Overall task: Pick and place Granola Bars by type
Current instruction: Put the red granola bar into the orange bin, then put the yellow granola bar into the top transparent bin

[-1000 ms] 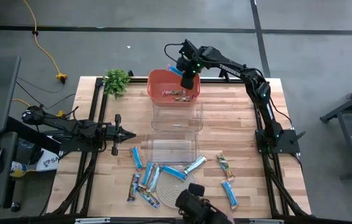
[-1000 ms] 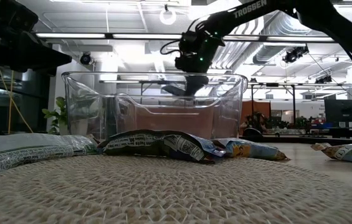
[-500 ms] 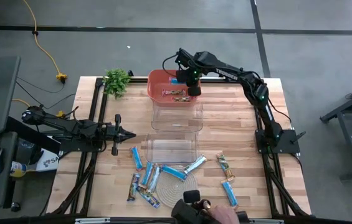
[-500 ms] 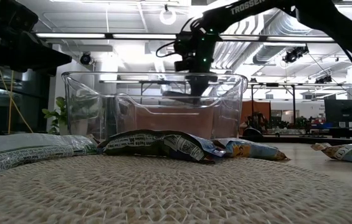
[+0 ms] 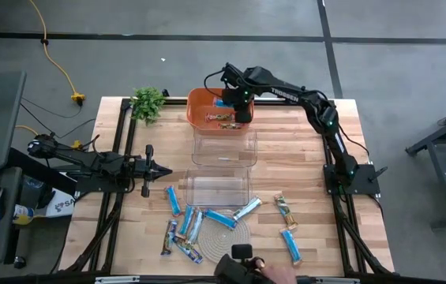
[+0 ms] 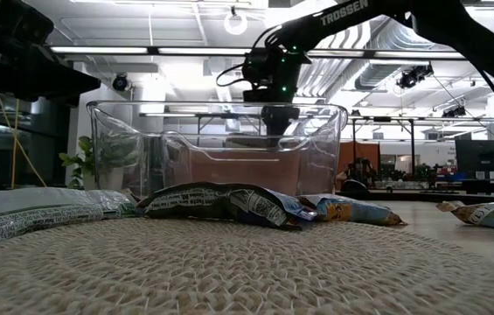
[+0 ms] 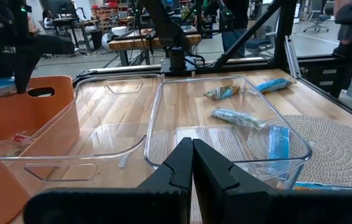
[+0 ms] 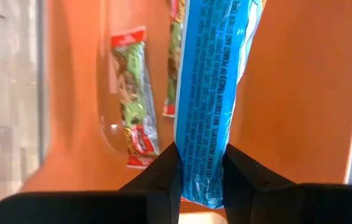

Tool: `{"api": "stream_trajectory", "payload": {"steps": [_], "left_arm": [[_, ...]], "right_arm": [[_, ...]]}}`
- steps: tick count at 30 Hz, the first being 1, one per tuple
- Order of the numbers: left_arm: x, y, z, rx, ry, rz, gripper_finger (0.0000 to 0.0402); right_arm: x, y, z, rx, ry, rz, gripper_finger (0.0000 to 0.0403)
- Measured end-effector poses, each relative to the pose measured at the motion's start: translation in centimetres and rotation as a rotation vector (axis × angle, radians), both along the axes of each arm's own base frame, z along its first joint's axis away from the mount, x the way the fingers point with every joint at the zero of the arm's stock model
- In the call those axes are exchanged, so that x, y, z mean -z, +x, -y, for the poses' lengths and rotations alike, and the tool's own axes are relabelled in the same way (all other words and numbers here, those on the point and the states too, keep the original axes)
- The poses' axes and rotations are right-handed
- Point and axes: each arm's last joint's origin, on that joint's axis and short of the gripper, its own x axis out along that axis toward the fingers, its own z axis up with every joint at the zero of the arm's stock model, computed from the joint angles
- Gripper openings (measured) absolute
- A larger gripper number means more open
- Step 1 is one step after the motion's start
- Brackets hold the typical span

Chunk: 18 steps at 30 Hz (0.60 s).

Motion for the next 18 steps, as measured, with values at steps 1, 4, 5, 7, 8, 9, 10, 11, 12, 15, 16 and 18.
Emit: {"api": "stream_trajectory", "payload": {"steps": [1,4,5,7,8,9,10,11,12,15,16,18], "left_arm": [[0.0,0.0,0.0,0.0,0.0,0.001,0.0007],[0.0,0.0,0.0,0.0,0.0,0.0,0.0007],[0.0,0.0,0.0,0.0,0.0,0.0,0.0007],[0.0,0.0,0.0,0.0,0.0,0.0,0.0007],[0.0,0.0,0.0,0.0,0.0,0.0,0.0007],[0.0,0.0,0.0,0.0,0.0,0.0,0.0007],[0.0,0.0,0.0,0.0,0.0,0.0,0.0007],[0.0,0.0,0.0,0.0,0.0,0.0,0.0007],[0.0,0.0,0.0,0.0,0.0,0.0,0.0007],[0.0,0.0,0.0,0.0,0.0,0.0,0.0007],[0.0,0.0,0.0,0.0,0.0,0.0,0.0007],[0.0,0.0,0.0,0.0,0.0,0.0,0.0007]], "right_arm": [[0.0,0.1,-0.2,-0.006,0.004,0.003,0.0074],[0.0,0.4,-0.7,-0.025,-0.002,-0.002,0.0088],[0.0,0.5,-0.8,-0.03,-0.007,-0.005,0.0095],[0.0,0.6,-1.1,-0.036,-0.01,-0.009,0.0113],[0.0,0.7,-1.2,-0.035,-0.014,-0.012,0.0123],[0.0,0.8,-1.3,-0.03,-0.021,-0.016,0.0132],[0.0,0.8,-1.4,-0.025,-0.028,-0.02,0.014],[0.0,0.9,-1.6,-0.026,-0.035,-0.024,0.0149],[0.0,1.0,-1.7,-0.025,-0.046,-0.03,0.0156],[0.0,1.3,-2.0,-0.012,-0.097,-0.047,0.0172],[-0.1,1.4,-2.2,-0.004,-0.111,-0.051,0.0176],[-0.1,1.6,-2.4,0.013,-0.141,-0.054,0.0181]]}}
